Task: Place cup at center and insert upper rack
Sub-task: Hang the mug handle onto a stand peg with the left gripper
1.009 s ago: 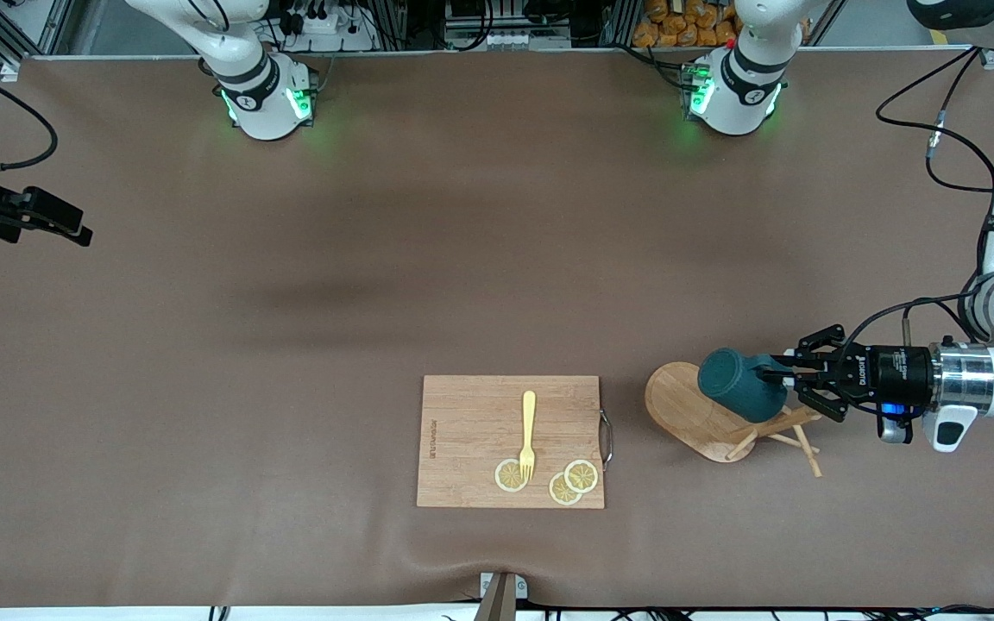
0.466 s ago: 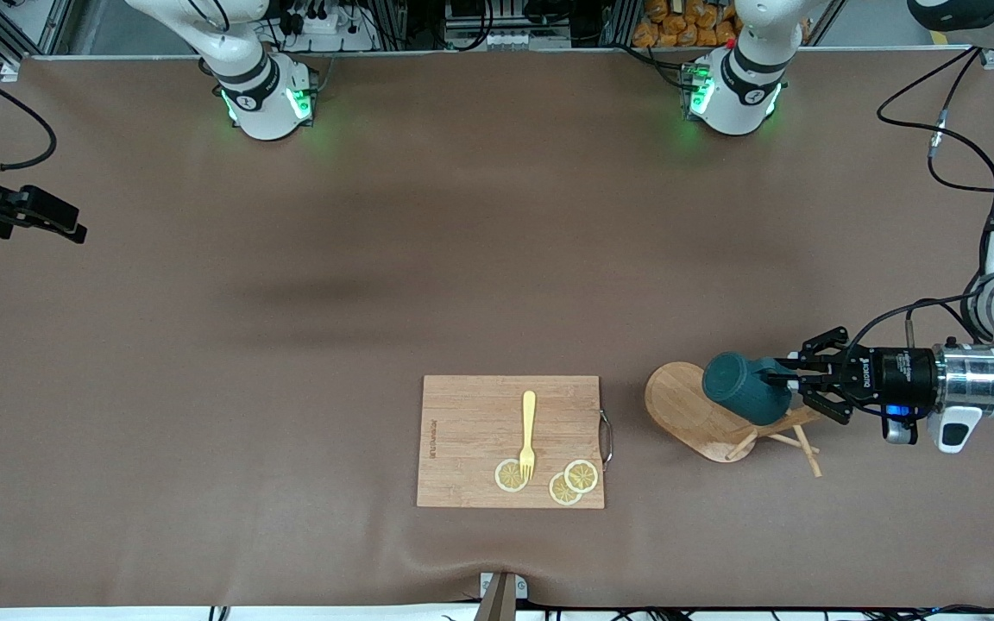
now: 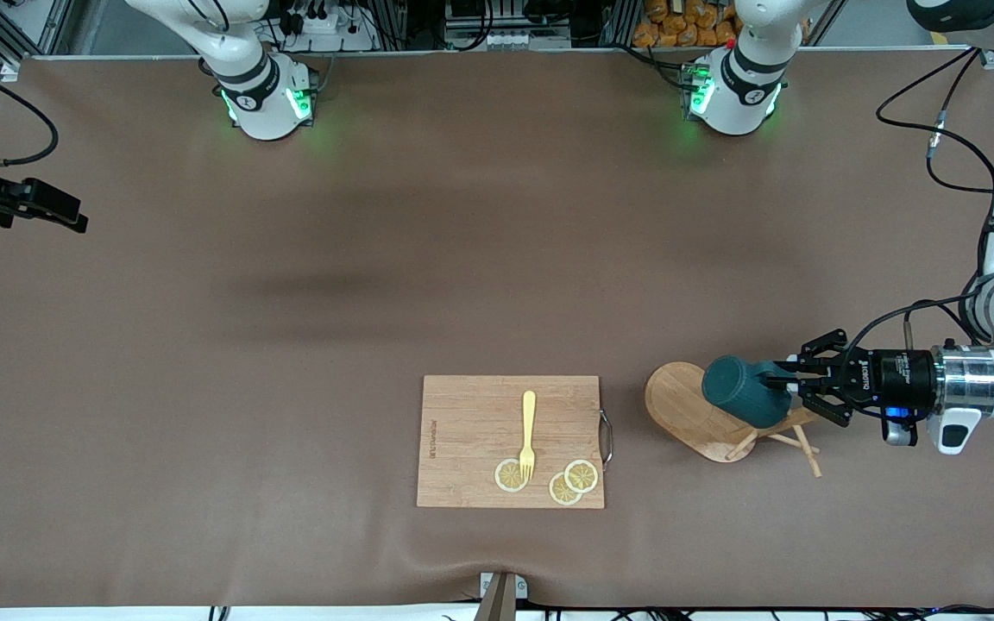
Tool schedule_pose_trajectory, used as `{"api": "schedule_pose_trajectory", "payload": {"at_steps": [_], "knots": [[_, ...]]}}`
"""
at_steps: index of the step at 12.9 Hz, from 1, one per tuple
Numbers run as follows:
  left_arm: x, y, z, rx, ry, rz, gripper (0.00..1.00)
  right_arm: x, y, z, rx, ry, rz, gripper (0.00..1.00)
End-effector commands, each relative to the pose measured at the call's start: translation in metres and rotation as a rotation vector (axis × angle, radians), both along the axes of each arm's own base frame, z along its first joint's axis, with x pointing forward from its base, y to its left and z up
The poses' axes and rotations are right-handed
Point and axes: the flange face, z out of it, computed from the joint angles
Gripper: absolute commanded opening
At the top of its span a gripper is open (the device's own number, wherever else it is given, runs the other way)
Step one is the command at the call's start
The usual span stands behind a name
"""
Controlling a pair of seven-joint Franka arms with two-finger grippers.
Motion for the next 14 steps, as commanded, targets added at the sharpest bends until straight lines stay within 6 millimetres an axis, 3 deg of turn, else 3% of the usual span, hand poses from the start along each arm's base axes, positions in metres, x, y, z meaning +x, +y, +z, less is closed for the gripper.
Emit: {"api": "schedule_pose_trajectory", "payload": {"at_steps": [1,8,11,14], "knots": [[0.0039,-0.0011,-0.0024,-0.025,-0.011,0.012,0.21,-0.0028,0.0025,0.0051,-0.003,0.001,-0.01,1.0],[0.0047,0.0007,-0.0094,-0.03,-0.003,0.017,0.27,-0.0031,0.0084,0.0073,0.061,-0.005,-0.014,1.0],[0.0054,0.0001,-0.0103,-0.029,0.002,0.024,0.53,-0.0032,0.0072,0.0061,0.058,0.002,-0.017,1.0],[0.0064,-0.0001,-0.0083,-0.055,0.017,0.043,1.0,-0.0044,0.0081,0.006,0.059,0.011,-0.015,1.0]]}}
